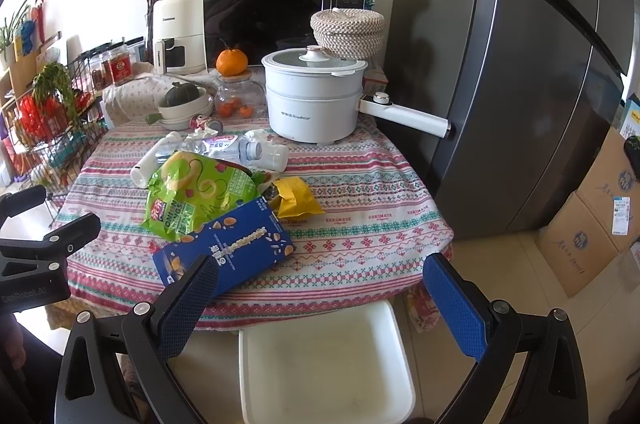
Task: Collect trash
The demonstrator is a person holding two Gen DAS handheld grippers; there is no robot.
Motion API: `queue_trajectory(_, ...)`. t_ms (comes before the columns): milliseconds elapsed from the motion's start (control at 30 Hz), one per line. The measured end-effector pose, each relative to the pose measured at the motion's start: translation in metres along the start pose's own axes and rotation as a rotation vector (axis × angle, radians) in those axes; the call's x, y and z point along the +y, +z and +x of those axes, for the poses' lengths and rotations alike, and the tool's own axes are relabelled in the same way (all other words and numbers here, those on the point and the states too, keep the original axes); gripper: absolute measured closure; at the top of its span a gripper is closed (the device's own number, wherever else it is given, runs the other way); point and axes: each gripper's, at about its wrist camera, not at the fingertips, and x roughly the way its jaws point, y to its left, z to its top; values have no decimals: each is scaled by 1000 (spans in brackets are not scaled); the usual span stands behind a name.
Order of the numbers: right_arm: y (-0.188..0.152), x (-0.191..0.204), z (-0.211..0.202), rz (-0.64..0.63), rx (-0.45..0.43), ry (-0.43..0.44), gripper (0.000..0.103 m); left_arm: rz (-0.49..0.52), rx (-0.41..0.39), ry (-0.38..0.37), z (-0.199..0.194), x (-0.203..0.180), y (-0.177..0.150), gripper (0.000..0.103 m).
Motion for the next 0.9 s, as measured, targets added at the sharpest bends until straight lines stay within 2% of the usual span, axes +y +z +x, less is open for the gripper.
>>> queue_trajectory(567, 0, 1, 3, -9, 12, 2, 0, 5, 10, 1, 0, 1, -1, 1)
queue_trajectory(767, -2, 0, 2, -12, 18, -2, 0, -5, 21, -83, 0, 2, 1, 1)
queue_trajectory(900, -5, 0, 6, -25, 43, 9, 0, 33, 32, -143, 5, 0, 3, 1)
